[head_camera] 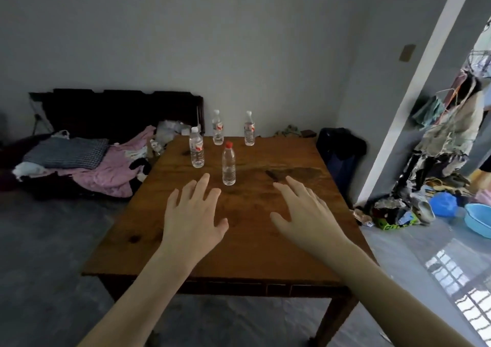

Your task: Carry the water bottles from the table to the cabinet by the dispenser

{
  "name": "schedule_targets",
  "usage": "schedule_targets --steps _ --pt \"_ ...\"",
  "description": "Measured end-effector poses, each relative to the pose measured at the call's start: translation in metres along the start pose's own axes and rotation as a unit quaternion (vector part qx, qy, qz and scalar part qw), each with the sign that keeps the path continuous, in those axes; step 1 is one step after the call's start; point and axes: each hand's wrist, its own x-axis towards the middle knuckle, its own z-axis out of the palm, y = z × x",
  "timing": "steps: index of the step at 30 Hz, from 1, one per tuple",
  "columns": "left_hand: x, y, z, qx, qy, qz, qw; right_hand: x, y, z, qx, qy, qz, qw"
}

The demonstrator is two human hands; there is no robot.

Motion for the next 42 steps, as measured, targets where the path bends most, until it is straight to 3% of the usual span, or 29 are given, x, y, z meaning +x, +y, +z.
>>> schedule_targets --steps 10,28,42 --pt "0.091 -0.007 0.033 -0.001 -0.036 -0.045 0.998 0.112 0.018 0.022 0.009 -0.048 -0.043 0.998" --pt "0.333 -0.088 0.113 -0.043 -0.088 -0.028 0.995 0.352 0.019 0.084 -0.006 -0.076 0.008 0.997" --pt "0.402 -0.103 0.183 -0.071 -0.169 -0.022 0.983 0.436 0.032 0.146 0.019 -0.129 0.049 0.990"
